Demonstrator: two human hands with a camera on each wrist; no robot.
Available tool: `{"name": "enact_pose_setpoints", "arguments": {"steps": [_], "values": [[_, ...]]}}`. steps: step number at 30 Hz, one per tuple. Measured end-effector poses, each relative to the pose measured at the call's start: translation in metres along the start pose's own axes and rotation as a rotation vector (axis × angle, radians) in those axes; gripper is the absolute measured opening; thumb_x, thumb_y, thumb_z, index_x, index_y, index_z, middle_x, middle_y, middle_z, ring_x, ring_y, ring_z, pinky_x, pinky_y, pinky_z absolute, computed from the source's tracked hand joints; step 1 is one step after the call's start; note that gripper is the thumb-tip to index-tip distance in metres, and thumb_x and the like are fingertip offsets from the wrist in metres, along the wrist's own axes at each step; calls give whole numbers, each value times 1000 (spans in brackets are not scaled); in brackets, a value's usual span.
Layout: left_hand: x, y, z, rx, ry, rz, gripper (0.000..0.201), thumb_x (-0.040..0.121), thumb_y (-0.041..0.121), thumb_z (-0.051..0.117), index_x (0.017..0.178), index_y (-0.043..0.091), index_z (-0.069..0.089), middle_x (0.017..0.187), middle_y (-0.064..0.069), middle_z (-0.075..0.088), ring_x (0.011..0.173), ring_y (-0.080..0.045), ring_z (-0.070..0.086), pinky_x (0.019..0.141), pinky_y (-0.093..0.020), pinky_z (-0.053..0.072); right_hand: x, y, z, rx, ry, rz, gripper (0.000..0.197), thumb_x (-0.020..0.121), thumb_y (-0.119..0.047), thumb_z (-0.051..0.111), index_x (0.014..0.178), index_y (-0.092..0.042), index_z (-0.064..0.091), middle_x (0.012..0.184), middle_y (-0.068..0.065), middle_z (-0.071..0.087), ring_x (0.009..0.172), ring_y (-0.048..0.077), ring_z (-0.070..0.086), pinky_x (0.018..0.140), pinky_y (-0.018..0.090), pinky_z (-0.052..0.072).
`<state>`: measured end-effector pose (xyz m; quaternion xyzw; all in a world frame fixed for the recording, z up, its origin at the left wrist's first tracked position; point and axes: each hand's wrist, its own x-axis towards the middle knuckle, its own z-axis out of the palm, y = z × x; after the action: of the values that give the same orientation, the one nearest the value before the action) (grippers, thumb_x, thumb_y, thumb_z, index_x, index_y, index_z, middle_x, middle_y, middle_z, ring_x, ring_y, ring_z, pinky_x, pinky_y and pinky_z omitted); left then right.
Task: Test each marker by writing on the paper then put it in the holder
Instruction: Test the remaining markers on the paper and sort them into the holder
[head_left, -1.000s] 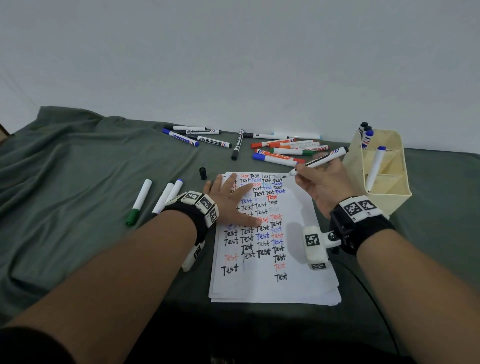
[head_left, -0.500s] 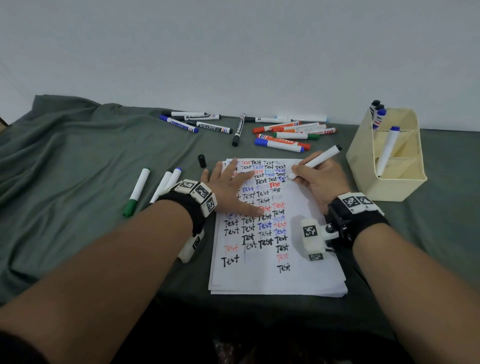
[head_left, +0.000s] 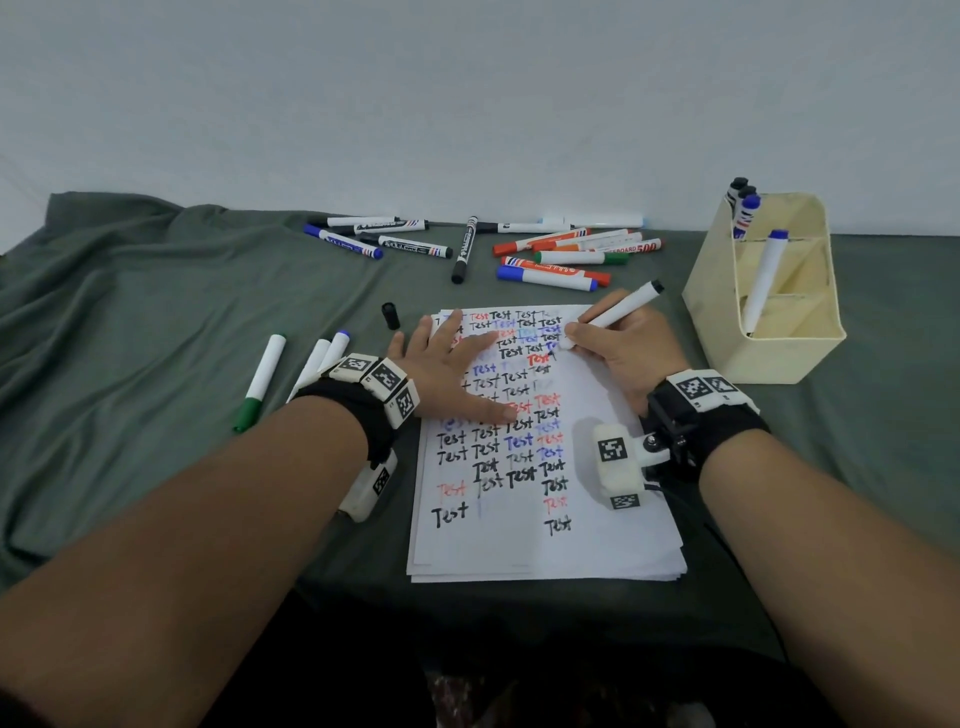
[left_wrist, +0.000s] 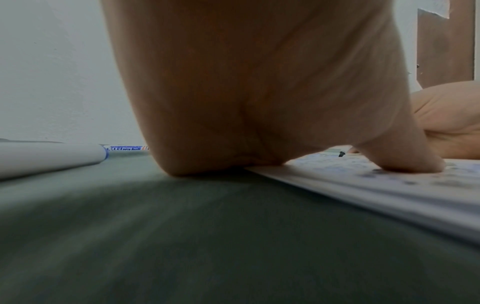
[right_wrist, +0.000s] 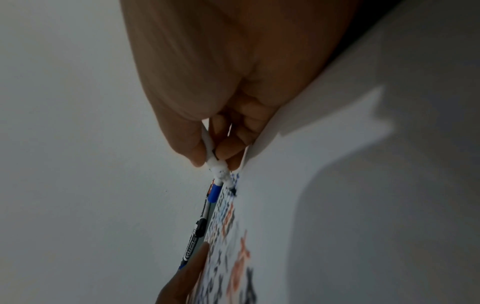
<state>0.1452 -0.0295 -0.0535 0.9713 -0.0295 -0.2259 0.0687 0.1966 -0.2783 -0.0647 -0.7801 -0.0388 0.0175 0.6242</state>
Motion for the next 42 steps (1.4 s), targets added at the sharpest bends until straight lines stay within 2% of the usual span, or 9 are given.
{"name": "enact_pose_setpoints", "arguments": {"steps": [2,4,9,14,19,23,27,31,42], "values": [[0,0,0,2,3,-1,132,35,111,34,147,59,-11,162,11,-29,150,-25,-26,117,-55,-15,1,-1,0,-32,3,-8,14,83,-18,82,81,-17,68,80,6,76,78,20,75,71,33,59],[-1,1,-1,4,3,1,132,36,111,34,148,59,-11,162,10,-29,150,-26,-25,117,-56,-14,1,0,-1,-46,32,-10,15,83,-19,81,78,-21,67,78,5,75,75,17,72,73,37,57],[-2,1,0,-4,5,5,131,36,110,35,147,60,-11,162,11,-29,150,-26,-26,117,-56,-15,-1,2,-2,-4,29,10,15,82,-18,82,78,-19,67,72,1,74,64,7,68,63,26,53],[0,0,1,-6,10,6,130,35,111,35,147,61,-11,162,12,-28,150,-25,-26,117,-55,-15,1,3,-3,-17,54,14,15,81,-19,81,81,-16,67,76,5,75,68,12,69,71,36,58],[0,-1,1,-10,8,3,129,35,111,36,145,62,-12,162,13,-28,150,-25,-26,116,-55,-16,1,4,-4,-16,29,11,20,80,-17,81,71,-28,66,75,5,74,65,10,68,68,34,55],[1,-1,1,-9,10,6,129,36,111,36,145,62,-12,162,12,-28,150,-25,-26,116,-55,-16,0,4,-5,29,65,22,20,79,-18,81,71,-28,65,80,14,74,70,18,68,76,43,57],[0,-1,1,-7,9,1,129,36,111,36,145,62,-12,162,12,-28,150,-25,-26,117,-55,-15,-2,2,-4,4,46,26,20,78,-21,81,69,-32,67,72,3,73,66,12,67,72,39,57],[0,-1,0,-9,7,0,128,36,111,36,145,62,-12,162,12,-28,150,-25,-26,117,-55,-15,-3,0,-4,24,61,24,24,76,-17,79,66,-32,64,71,5,71,68,16,65,72,42,55],[-5,1,-3,-3,-5,4,129,40,109,37,148,58,-11,162,10,-29,150,-26,-26,118,-56,-15,-4,1,-5,37,93,36,15,64,-32,78,70,-31,65,74,9,72,67,19,65,72,44,57]]}}
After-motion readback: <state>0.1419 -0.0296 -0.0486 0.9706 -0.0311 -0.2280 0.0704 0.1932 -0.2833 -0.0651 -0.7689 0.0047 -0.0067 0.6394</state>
